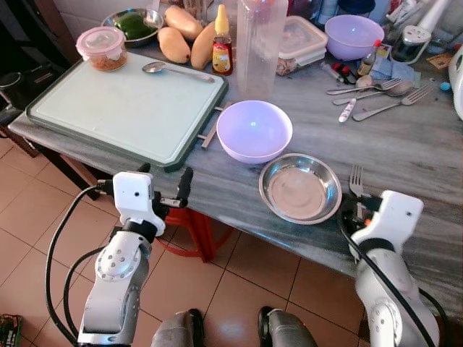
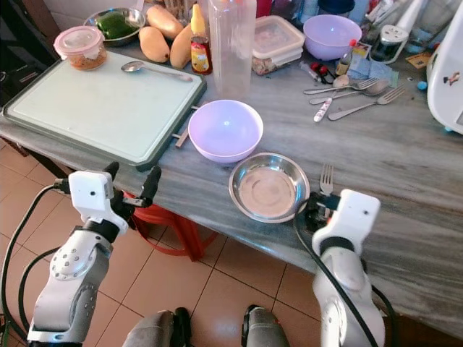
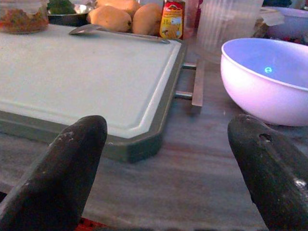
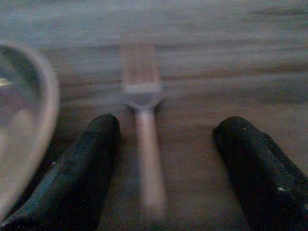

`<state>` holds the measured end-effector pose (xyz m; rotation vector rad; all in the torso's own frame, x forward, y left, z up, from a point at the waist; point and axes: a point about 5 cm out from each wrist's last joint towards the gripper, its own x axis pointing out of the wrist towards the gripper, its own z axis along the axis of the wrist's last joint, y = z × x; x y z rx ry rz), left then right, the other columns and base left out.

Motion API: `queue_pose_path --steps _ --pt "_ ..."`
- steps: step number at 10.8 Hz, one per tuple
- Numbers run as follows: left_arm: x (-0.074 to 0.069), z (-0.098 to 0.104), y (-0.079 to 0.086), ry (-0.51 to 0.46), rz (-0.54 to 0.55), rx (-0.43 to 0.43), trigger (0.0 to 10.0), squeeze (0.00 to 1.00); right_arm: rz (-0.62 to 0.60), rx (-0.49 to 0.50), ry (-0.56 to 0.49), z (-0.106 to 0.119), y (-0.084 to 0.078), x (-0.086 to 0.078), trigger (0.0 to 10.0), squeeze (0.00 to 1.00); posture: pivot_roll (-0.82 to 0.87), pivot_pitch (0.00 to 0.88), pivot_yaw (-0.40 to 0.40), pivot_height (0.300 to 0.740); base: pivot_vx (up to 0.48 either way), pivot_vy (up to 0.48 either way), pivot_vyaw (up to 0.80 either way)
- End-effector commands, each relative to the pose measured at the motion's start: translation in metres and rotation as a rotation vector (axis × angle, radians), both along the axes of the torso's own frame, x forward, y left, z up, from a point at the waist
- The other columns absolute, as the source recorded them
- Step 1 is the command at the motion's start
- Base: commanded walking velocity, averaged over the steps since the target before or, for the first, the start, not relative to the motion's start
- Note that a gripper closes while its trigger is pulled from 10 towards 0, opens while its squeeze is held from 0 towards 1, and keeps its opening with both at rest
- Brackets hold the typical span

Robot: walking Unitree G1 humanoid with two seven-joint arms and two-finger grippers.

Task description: Setting the table

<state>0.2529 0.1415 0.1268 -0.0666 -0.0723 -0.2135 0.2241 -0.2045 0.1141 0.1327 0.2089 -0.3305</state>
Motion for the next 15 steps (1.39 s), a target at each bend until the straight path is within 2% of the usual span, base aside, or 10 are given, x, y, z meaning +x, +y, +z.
queue_pose_path --steps 1,2,3,4,5,7,10,12,13,15 --pt "-0.001 0.001 0.0 -0.007 -0.006 0.005 10.0 0.0 -0.057 -0.017 -0.015 0.0 -0.009 -0.006 10.0 1.0 -0.08 0.187 0.047 0.74 0.0 0.0 0.0" --pt "-0.001 0.001 0.0 -0.007 -0.008 0.002 10.0 0.0 -0.037 -0.036 -0.071 0.008 -0.007 -0.004 10.0 1.0 -0.08 0.186 0.049 0.74 0.0 0.0 0.0" --pt "-0.001 0.001 0.0 -0.007 -0.011 0.0 10.0 0.0 0.002 -0.047 -0.141 0.016 -0.002 0.0 10.0 0.76 -0.08 0.182 0.056 0.74 0.0 0.0 0.0" --pt "-0.001 0.001 0.0 -0.009 -0.016 0.002 10.0 0.0 0.052 -0.055 -0.212 0.025 0.007 0.005 10.0 0.12 -0.08 0.174 0.062 0.74 0.0 0.0 0.0" --pt "0.0 0.001 0.0 -0.01 -0.016 0.002 10.0 0.0 0.069 -0.069 -0.227 0.026 0.009 0.006 10.0 0.0 -0.08 0.174 0.063 0.74 0.0 0.0 0.0" --pt "0.001 0.002 -0.001 -0.014 -0.016 0.003 10.0 0.0 0.11 -0.152 -0.254 0.032 0.012 0.01 10.0 0.0 -0.08 0.169 0.065 0.74 0.0 0.0 0.0" --pt "0.003 -0.003 -0.005 0.006 -0.024 0.0 10.0 0.0 0.261 -0.295 -0.275 0.038 0.022 0.014 10.0 0.0 -0.1 0.16 0.088 0.74 0.0 0.0 0.0" --pt "0.008 -0.006 -0.003 0.022 -0.008 0.003 10.0 0.0 0.342 -0.426 -0.229 0.03 0.024 0.004 10.0 0.0 -0.11 0.136 0.097 0.74 0.0 0.0 0.0" --pt "0.009 -0.003 0.0 0.002 0.011 0.0 10.0 0.0 0.118 -0.503 -0.186 0.034 -0.009 0.005 10.0 0.0 -0.09 0.119 0.065 0.74 0.0 0.0 0.0" --pt "0.007 -0.003 0.007 0.001 0.057 -0.006 10.0 0.0 -0.048 -0.548 -0.149 0.032 -0.031 -0.005 10.0 0.0 -0.09 0.123 0.063 0.74 0.0 0.0 0.0"
